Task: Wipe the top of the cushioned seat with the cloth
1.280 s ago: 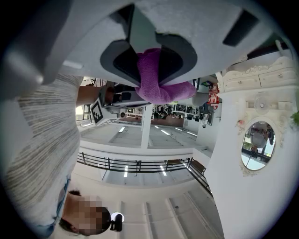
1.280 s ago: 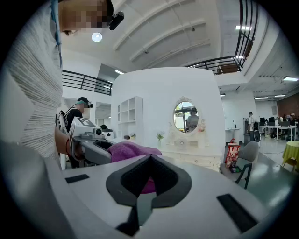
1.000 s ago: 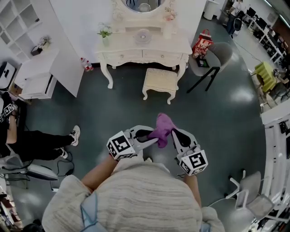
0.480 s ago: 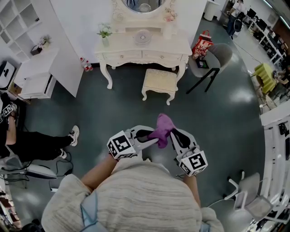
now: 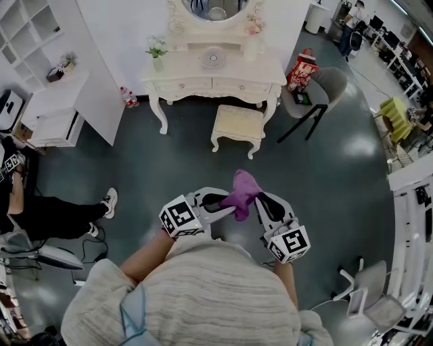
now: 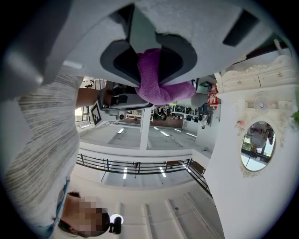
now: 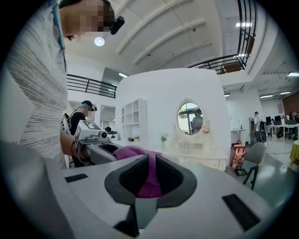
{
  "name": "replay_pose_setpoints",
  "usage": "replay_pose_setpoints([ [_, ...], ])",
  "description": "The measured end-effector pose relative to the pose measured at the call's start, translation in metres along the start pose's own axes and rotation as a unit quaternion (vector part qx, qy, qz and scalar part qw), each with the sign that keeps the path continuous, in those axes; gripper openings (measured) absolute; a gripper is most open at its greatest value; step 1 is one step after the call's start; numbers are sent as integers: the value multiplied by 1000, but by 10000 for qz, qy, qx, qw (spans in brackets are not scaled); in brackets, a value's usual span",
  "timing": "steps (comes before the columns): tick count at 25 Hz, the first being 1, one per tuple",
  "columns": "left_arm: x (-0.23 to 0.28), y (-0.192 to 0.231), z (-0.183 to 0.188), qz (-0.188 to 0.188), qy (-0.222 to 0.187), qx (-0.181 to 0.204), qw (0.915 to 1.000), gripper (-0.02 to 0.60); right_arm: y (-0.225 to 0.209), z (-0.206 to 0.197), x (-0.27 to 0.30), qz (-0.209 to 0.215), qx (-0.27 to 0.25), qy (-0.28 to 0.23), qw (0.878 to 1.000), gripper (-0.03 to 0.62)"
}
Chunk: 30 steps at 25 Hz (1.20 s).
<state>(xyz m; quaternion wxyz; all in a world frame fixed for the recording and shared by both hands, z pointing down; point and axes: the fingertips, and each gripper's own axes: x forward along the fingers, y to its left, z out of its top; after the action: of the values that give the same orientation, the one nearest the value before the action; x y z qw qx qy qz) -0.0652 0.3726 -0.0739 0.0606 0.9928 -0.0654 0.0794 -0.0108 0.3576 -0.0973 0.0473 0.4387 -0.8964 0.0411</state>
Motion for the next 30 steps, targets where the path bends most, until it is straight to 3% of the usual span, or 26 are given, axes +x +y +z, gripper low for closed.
replay_pose_setpoints([
  [19, 20, 8, -7, -148, 121, -69, 9998, 77, -20, -13, -5, -62, -6, 219, 9997, 11],
  [30, 32, 69, -16, -209, 71, -352, 9991, 77, -45, -27, 43, 12, 122, 574, 9983, 11],
])
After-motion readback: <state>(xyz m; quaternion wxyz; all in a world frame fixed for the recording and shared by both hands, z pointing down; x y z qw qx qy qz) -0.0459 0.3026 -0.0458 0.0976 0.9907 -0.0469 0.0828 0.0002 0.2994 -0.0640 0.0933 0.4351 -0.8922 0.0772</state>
